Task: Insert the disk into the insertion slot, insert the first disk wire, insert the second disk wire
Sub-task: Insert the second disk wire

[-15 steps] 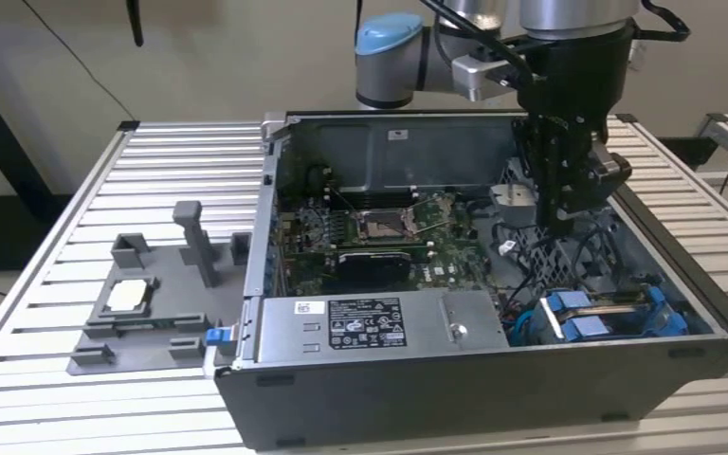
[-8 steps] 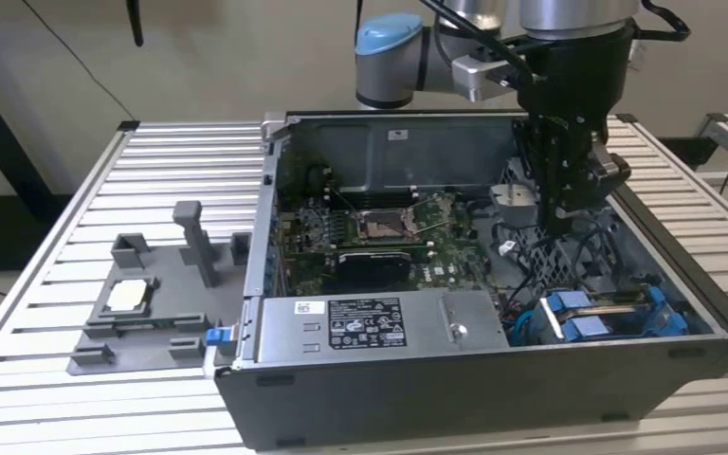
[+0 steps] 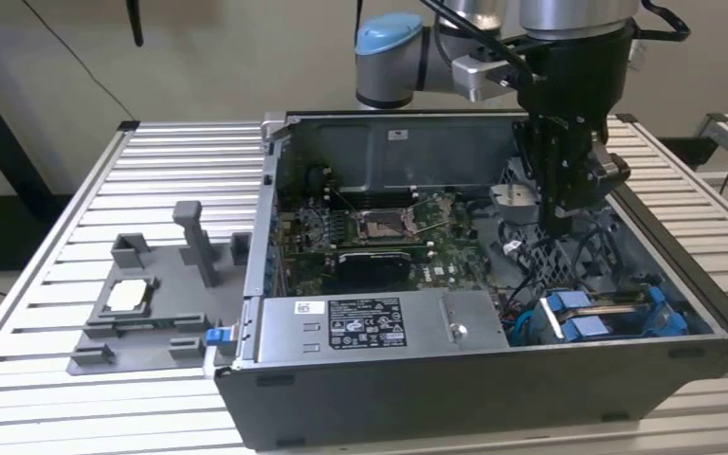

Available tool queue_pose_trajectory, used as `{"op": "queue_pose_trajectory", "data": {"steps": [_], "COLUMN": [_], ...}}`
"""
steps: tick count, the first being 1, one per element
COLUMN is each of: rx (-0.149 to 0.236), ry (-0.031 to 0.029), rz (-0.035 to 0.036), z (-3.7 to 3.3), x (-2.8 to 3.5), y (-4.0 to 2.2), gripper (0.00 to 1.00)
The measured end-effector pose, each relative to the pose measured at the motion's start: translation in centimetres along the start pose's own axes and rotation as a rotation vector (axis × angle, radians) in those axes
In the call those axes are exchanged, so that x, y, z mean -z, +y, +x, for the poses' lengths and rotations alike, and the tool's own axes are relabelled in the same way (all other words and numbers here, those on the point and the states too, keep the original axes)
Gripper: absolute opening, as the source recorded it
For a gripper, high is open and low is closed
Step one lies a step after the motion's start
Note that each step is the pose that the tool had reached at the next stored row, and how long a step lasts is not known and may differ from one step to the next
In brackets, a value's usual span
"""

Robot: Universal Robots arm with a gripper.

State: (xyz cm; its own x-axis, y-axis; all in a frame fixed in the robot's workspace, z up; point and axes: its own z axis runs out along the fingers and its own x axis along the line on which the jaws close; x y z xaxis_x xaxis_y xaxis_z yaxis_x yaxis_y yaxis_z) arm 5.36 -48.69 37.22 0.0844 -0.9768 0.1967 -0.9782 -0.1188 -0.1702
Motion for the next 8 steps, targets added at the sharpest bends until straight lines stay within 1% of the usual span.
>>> {"op": "queue_pose_trajectory", "data": {"steps": [4,5,8], "rx": [0.0,0.0,0.002], "ry": [0.0001,-0.0001,-0.0012], "rz": [-0.0005,-0.0022,-0.0094], "z": [0.09,0.22,1.0], "x": [-0.02,-0.06,-0.32], "y": [0.01,0.01,0.06], "gripper": [0.16,0.16,0.16]}}
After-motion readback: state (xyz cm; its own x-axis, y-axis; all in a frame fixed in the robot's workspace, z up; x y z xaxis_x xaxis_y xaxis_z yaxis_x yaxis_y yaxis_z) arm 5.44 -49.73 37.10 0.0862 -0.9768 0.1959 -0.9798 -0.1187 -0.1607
